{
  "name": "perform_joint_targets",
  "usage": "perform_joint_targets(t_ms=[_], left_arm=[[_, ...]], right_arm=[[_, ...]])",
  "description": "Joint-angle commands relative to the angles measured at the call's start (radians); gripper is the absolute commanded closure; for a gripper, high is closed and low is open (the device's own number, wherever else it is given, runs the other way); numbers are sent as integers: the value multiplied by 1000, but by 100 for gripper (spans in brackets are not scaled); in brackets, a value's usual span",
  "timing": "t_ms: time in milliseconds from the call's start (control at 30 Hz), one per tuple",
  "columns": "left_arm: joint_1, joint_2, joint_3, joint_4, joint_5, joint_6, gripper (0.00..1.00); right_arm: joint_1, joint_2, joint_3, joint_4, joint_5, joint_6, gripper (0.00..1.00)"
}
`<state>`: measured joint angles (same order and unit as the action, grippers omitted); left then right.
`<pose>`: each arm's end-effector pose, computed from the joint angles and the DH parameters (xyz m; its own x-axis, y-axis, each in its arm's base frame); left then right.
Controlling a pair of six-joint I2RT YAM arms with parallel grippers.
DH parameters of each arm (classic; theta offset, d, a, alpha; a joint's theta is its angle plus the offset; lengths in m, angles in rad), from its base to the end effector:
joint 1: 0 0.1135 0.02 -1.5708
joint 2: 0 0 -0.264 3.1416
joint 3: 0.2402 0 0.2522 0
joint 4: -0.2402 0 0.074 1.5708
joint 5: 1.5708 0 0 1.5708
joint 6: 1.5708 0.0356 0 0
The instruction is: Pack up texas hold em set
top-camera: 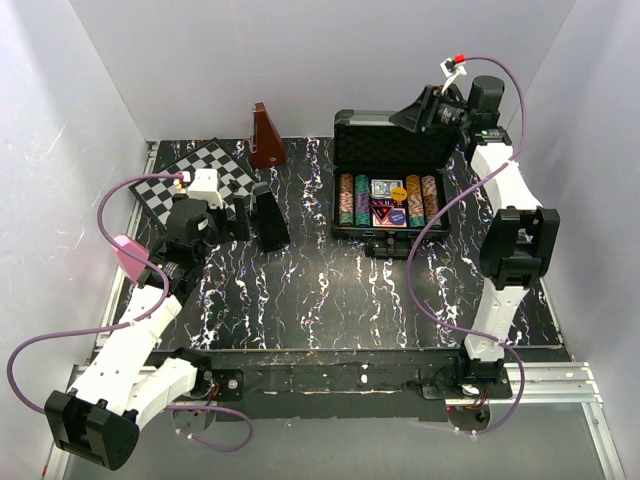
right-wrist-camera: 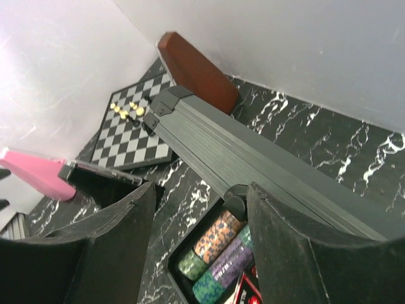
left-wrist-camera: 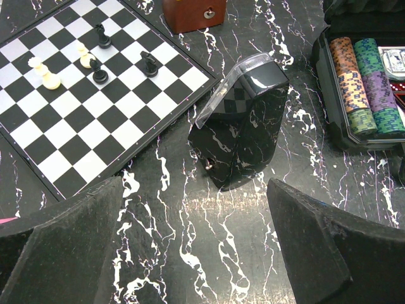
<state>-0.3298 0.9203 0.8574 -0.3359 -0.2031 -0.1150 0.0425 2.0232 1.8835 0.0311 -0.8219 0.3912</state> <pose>0.1998 -0.0608 0.3258 -0.3812 0.0117 -0.9244 0.0983 0.9948 -0.0279 0.4824 0.0466 0.3656 -0.3885 0.2433 -0.8887 -0.6580 0.6020 0.4524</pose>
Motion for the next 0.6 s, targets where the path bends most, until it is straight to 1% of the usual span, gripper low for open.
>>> perform_joint_targets(t_ms=[0,133,233,267,400,500,567], left_arm=[[-2,-11,2,11,-1,8,2],[-2,-11,0,9,8,3,2],[-2,-15,0,8,5,3,2],[-2,-18,0,8,2,3,2],[-2,-24,0,8,-9,-2,2],[-2,-31,-3,11,-10,0,2],[-2,-34,-3,11,-15,3,2]], right_arm=[[46,-107,-153,-103,-14,-87,34],[63,-211,-294,-166,10,-163,38],[72,-361,-488,-140,53,-181,39],[77,-417,-544,-143,87,-196,39],[83,-683,-743,-204,301,-250,38],[83,-868,-849,-253,458,-255,34],[83,-941,-898,-273,527,-244,32]])
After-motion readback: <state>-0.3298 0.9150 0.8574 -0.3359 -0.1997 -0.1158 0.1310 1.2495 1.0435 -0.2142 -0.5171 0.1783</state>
